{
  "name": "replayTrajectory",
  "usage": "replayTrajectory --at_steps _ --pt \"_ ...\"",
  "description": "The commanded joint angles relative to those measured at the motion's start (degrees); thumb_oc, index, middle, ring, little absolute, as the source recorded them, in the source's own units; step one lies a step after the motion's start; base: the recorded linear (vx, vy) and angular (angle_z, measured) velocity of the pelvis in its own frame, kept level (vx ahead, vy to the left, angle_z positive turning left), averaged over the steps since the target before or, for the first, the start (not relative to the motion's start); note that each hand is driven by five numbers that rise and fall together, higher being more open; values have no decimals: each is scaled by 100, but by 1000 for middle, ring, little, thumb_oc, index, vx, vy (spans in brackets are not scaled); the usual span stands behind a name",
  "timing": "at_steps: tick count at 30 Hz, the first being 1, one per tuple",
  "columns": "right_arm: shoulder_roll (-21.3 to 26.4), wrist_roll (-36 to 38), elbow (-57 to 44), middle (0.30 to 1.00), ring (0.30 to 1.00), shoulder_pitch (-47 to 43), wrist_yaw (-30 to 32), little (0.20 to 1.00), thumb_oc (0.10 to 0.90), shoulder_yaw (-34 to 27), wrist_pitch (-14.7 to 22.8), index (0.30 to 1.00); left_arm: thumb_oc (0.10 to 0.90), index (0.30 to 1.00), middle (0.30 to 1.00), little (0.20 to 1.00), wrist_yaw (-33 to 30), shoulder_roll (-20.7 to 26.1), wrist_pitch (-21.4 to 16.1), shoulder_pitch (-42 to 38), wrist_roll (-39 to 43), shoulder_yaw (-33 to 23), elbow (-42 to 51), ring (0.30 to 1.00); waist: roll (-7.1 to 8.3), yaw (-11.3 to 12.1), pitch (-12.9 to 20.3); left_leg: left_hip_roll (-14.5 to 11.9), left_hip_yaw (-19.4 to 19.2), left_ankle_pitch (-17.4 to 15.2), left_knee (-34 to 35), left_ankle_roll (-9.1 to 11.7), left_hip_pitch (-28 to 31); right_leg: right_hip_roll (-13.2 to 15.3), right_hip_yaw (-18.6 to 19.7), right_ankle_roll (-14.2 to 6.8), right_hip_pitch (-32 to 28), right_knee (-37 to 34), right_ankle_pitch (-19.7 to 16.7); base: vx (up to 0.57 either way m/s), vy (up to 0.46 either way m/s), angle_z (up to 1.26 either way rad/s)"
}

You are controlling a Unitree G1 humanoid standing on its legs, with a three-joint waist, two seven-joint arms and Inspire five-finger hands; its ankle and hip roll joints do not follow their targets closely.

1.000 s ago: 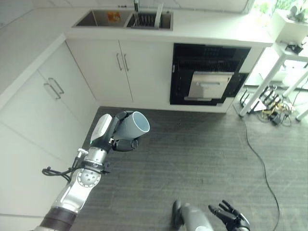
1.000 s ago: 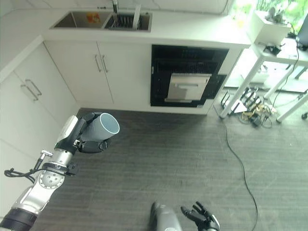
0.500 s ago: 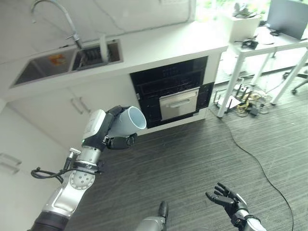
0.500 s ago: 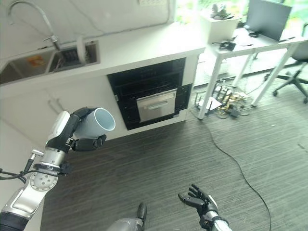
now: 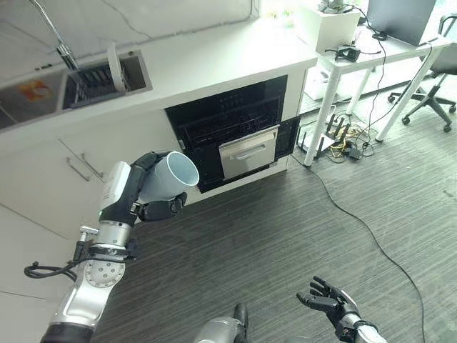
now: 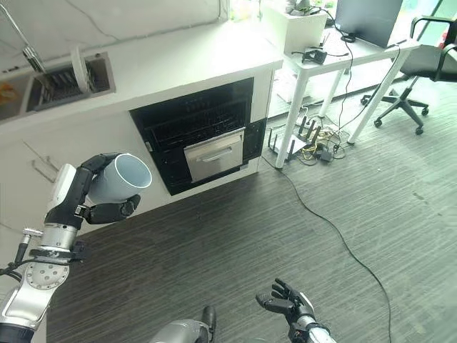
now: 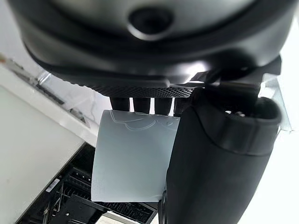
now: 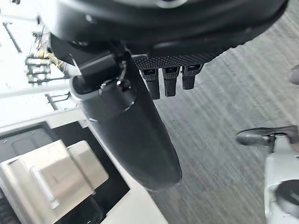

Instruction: Place the dishes in the dishwasher.

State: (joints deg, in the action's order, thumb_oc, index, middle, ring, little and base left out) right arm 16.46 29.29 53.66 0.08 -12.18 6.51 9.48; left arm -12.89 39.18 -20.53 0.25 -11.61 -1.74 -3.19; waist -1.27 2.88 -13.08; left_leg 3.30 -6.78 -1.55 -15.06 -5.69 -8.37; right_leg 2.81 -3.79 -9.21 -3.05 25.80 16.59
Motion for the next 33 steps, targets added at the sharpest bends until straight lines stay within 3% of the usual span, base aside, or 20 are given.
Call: replayTrajectory --at_steps 1,2,3,4,5,6,9,12,14,16,18,19,20,21,25,27,28,29,31,33 --pt "-86 -91 -601 900 900 -44 -164 900 800 114 229 900 400 300 300 300 -326 169 -369 -520 31 -79 497 300 -181 -194 290 303 488 -1104 -212 -27 209 -376 -264 -169 642 1303 -1849 339 4 40" --pt "-105 -72 -593 900 900 -51 -215 900 800 173 286 900 400 300 300 300 -399 139 -320 -552 3 35 520 300 -233 -291 211 341 657 -1184 -212 -34 405 -222 -331 -34 1013 994 -1608 415 -116 58" --pt "-89 37 -636 900 900 -17 -280 900 800 176 310 900 400 300 300 300 -424 109 -312 -608 -74 112 530 300 -245 -430 150 376 869 -1316 -212 -22 599 -127 -252 47 1088 183 -1547 436 -222 54" --pt "-68 157 -662 900 900 20 -329 900 800 163 336 900 400 300 300 300 -419 99 -287 -698 -117 175 529 300 -230 -534 135 409 1049 -1405 -212 -6 719 -25 -65 57 1119 -594 -1586 367 -261 70" --pt "-53 209 -664 900 900 45 -358 900 800 152 365 900 400 300 300 300 -410 94 -265 -754 -138 209 523 300 -211 -592 105 434 1154 -1452 -212 13 803 82 62 38 1194 -861 -1576 386 -355 85" --pt "-31 260 -589 900 900 74 -469 900 800 98 437 900 400 300 300 300 -389 129 -264 -885 -114 287 469 300 -96 -651 87 532 1335 -1571 -212 83 958 422 499 -79 1752 -861 -1491 313 -302 84" --pt "-7 206 -512 900 900 67 -627 900 800 14 483 900 400 300 300 300 -452 209 -321 -948 -54 377 382 300 -47 -668 106 507 1421 -1721 -212 153 1097 531 740 -229 2162 -861 -1477 314 -271 68" --pt "48 144 -618 900 900 76 -730 900 800 32 350 900 400 300 300 300 -534 142 -337 -841 -148 383 394 300 9 -658 164 405 1427 -1839 -212 247 1232 468 701 -237 1943 -861 -1513 377 -335 21" --pt "114 5 -736 900 900 55 -790 900 800 130 188 900 400 300 300 300 -560 31 -223 -731 -188 345 465 300 85 -638 269 272 1475 -1919 -212 375 1401 375 736 -130 1715 -861 -1503 460 -425 35" --pt "185 -89 -876 900 900 -11 -862 900 800 262 87 900 400 300 300 300 -672 -51 -165 -591 -285 294 585 300 63 -649 295 55 1441 -1962 -212 499 1603 279 586 12 1571 -861 -1384 388 -328 46" --pt "252 -120 -964 900 900 -41 -878 900 800 347 40 900 400 300 300 300 -672 -98 -117 -508 -339 255 704 300 66 -611 291 -101 1304 -1620 -212 601 1684 228 490 138 1388 -861 -1224 250 -225 25" --pt "311 -109 -1016 900 900 -72 -914 900 800 402 -16 900 400 300 300 300 -665 -134 -71 -470 -371 239 794 300 95 -559 265 -201 1172 -1092 -212 678 1713 192 445 236 1216 -861 -1083 241 -288 1" --pt "348 -36 -1032 900 900 -100 -912 900 800 455 9 900 400 300 300 300 -633 -158 -55 -455 -375 238 882 300 151 -519 180 -297 944 -649 -825 730 1427 185 401 353 1012 -861 -973 270 -357 4" --pt "359 -57 -1040 900 900 -100 -929 900 800 462 42 900 400 300 300 300 -573 -174 -28 -449 -358 213 966 300 174 -493 119 -338 792 -473 -1499 756 1025 183 336 437 870 -861 -910 164 -259 17" --pt "368 -12 -1047 900 900 -55 -790 900 800 475 146 900 400 300 300 300 -392 -203 36 -625 -225 299 1000 300 142 -545 75 -501 388 -272 -2354 746 286 127 108 640 599 -861 -713 113 -130 25" --pt "326 31 -974 900 900 -61 -741 900 800 468 167 900 400 300 300 300 -420 -200 99 -754 -195 402 926 300 107 -541 115 -273 332 -531 -1779 609 216 90 129 627 526 -861 -615 179 12 63" --pt "286 -17 -891 900 900 -85 -765 900 800 453 186 900 400 300 300 300 -438 -192 112 -776 -185 412 895 300 73 -541 166 -169 261 -680 -983 550 432 62 158 577 511 -861 -553 240 86 44" --pt "263 -27 -839 900 900 -70 -749 900 800 448 211 900 400 300 300 300 -446 -175 62 -798 -166 442 851 300 36 -587 215 -271 9 -580 -215 596 641 38 80 546 496 -861 -489 188 93 7" --pt "238 -6 -828 900 900 -11 -693 900 800 451 237 900 400 300 300 300 -434 -124 100 -885 -81 515 839 300 -110 -635 254 -319 160 -956 -212 643 349 -67 0 486 502 -861 -442 130 102 23" --pt "203 49 -736 900 900 17 -669 900 800 479 298 900 400 300 300 300 -368 -125 145 -965 -39 567 824 300 -191 -614 311 -255 422 -971 -212 717 145 -113 -4 444 522 -861 -405 162 84 49"
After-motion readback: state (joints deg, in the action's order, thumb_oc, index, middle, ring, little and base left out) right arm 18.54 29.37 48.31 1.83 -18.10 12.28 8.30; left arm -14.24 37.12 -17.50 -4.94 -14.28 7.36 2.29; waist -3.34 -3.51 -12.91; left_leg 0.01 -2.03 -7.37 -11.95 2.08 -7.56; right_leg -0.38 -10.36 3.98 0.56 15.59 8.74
